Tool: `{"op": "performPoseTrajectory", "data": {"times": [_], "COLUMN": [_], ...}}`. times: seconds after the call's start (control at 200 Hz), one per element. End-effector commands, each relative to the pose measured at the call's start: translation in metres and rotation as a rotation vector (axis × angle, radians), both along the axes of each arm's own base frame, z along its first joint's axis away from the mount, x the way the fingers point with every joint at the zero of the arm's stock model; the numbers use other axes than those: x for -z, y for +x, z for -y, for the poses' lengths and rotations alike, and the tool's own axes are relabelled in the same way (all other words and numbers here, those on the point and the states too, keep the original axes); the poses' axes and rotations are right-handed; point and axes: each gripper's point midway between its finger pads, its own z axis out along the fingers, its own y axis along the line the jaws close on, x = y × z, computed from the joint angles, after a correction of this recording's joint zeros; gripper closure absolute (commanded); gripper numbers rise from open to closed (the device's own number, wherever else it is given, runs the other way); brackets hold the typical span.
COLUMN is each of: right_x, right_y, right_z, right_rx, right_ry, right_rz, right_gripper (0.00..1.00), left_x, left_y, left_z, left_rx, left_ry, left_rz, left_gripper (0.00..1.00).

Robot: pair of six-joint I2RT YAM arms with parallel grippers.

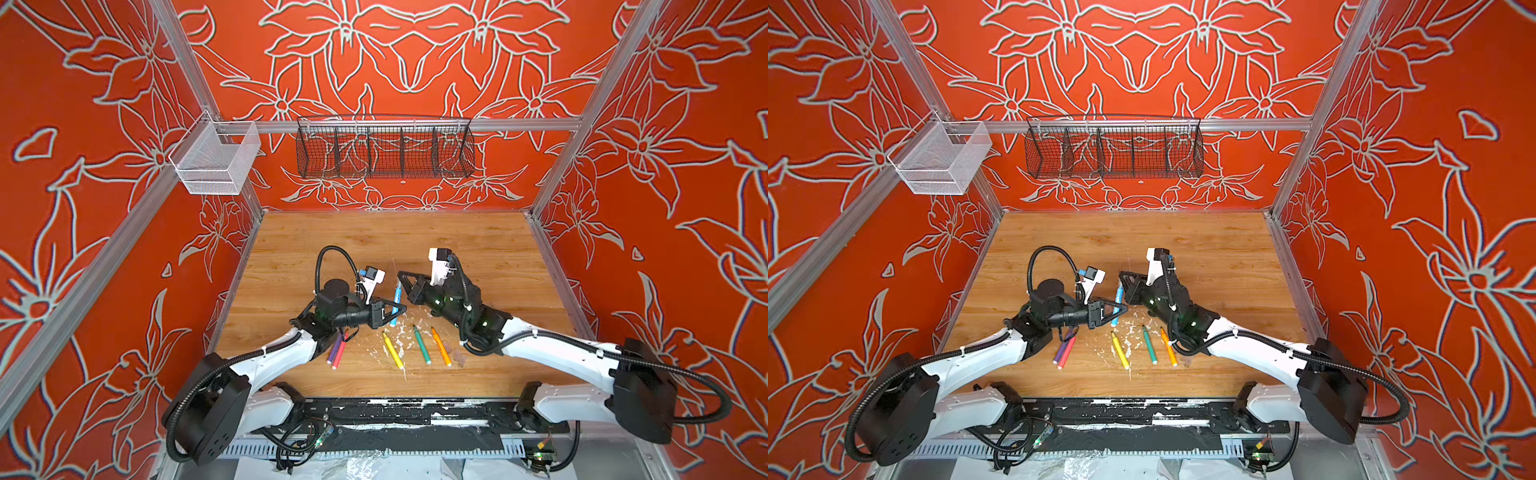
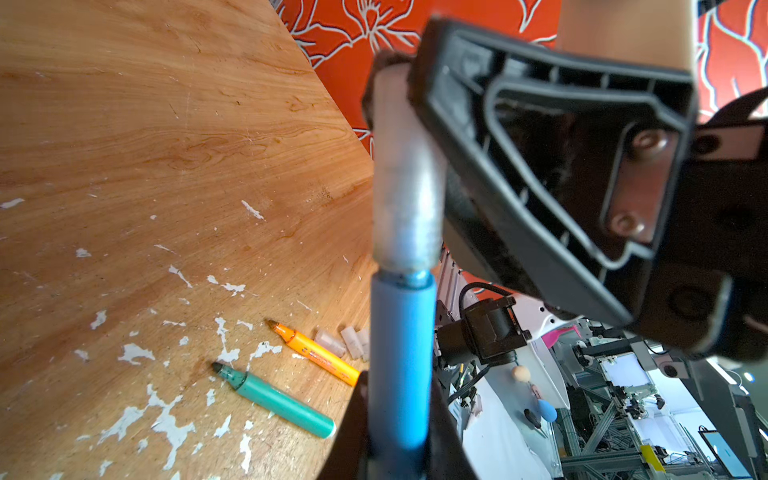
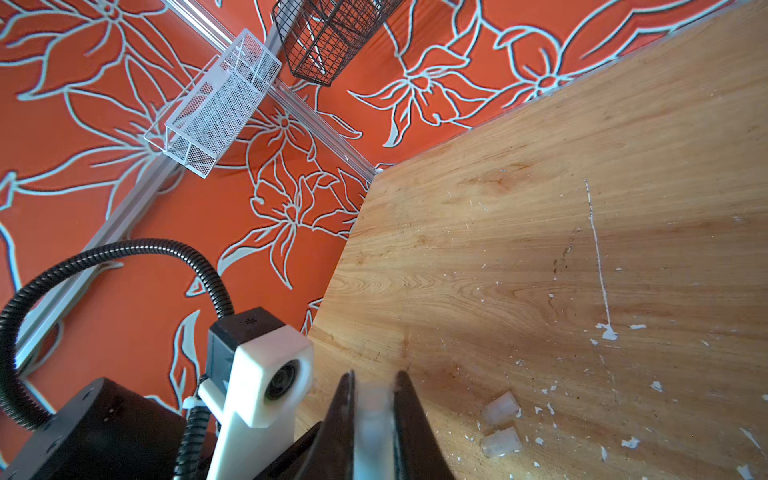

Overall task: Insert the pens into the pen caps
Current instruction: 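Press the white cap down over the blue marker with the right gripper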

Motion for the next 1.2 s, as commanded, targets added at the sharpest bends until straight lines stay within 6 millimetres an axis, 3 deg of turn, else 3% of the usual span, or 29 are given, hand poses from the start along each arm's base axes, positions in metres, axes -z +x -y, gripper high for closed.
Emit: {"op": "performPoseTrajectory", "data": {"times": [0.0,0.175,0.29,0.425,0.596,0.776,0.956,1.061,1.196], "right_x": [0.033,0.036,0.028,0.010,-0.030,-0.054,-0.055,-0.051,-0.048], "right_y": [-0.020,-0.023,-0.023,-0.023,-0.024,-0.018,-0.009,-0.002,0.003], "right_z": [0.001,0.003,0.004,0.007,0.013,0.016,0.006,0.001,-0.006], "right_rx": [-0.054,-0.060,-0.060,-0.053,-0.053,-0.031,-0.037,-0.032,-0.044], "right_ry": [-0.074,-0.079,-0.081,-0.075,-0.062,-0.065,-0.092,-0.120,-0.140], "right_rz": [-0.072,-0.076,-0.050,-0.010,0.076,0.103,0.084,0.065,0.050], "right_gripper": [0.89,0.77,0.67,0.45,0.37,0.36,0.36,0.42,0.61], "left_x": [-0.042,-0.044,-0.046,-0.049,-0.050,-0.050,-0.050,-0.050,-0.048], "left_y": [0.012,0.008,0.006,0.003,0.000,-0.004,-0.008,-0.011,-0.011], "left_z": [-0.004,-0.005,-0.008,-0.009,-0.008,-0.004,0.000,0.002,0.003], "left_rx": [-0.050,-0.037,-0.049,-0.050,-0.038,-0.022,-0.018,-0.011,-0.011], "left_ry": [-0.075,-0.073,-0.065,-0.061,-0.058,-0.041,-0.013,-0.004,0.007], "left_rz": [0.162,0.187,0.214,0.235,0.256,0.278,0.306,0.316,0.316], "left_gripper": [1.00,1.00,1.00,1.00,1.00,1.00,1.00,1.00,1.00]}}
